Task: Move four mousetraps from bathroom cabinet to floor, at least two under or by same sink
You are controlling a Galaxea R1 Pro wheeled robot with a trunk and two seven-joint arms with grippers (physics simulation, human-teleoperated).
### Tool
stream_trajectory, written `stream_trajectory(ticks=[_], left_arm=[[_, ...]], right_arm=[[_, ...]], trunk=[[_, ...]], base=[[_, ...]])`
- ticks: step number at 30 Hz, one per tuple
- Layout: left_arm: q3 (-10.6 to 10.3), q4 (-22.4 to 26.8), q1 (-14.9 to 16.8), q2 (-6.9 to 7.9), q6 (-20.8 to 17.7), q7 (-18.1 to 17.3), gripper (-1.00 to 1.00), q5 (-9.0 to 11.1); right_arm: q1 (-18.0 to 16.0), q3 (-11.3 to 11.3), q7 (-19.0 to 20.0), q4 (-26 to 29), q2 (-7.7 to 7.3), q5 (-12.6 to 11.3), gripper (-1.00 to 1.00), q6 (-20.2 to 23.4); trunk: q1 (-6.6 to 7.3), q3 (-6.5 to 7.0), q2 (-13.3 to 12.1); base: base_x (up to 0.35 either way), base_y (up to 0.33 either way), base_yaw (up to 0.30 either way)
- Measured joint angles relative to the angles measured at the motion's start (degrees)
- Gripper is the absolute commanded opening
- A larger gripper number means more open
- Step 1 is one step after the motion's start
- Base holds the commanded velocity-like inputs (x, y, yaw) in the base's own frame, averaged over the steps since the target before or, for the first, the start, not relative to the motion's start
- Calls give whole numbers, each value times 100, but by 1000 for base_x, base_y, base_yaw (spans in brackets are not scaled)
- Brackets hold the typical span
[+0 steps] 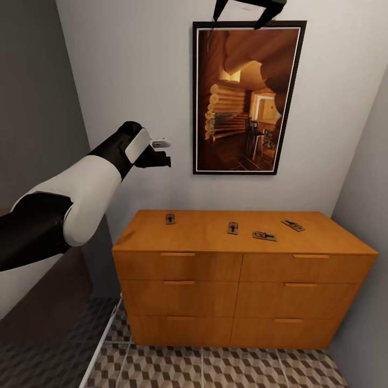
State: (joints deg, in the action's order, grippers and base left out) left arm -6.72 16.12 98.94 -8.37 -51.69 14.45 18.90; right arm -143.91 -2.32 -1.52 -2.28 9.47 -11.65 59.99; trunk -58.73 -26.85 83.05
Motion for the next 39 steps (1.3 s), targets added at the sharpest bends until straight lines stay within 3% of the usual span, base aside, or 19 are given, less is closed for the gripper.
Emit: stream_trajectory(ticks=[6, 10, 11, 16, 20, 39], left_arm=[[0, 1, -1, 0, -2, -6, 100, 0], [1, 1, 0, 0, -1, -4, 100, 0], [1, 1, 0, 0, -1, -4, 100, 0], [0, -1, 0, 0, 1, -1, 100, 0], [2, -1, -1, 0, 1, 0, 100, 0], [0, 6, 0, 0, 2, 14, 100, -8]], right_arm=[[-724, 64, -43, 4, -66, 47, 100, 0], [-1080, 303, -170, 4, -84, 133, 100, 1], [-1081, 298, -172, 3, -84, 126, 100, 1], [-1254, 711, -452, 6, -112, 201, 100, -1], [-1325, 850, -529, 2, -177, 221, 100, 0], [-1908, 1085, -590, -42, -481, 627, 100, 1]], trunk=[[0, 1, 1], [0, 0, 0], [-1, -1, -1], [0, 0, 0], [0, -1, 0], [0, -1, 0]], base=[[0, 0, 0], [0, 0, 0], [0, 0, 0], [0, 0, 0], [0, 0, 0], [0, 0, 0]])
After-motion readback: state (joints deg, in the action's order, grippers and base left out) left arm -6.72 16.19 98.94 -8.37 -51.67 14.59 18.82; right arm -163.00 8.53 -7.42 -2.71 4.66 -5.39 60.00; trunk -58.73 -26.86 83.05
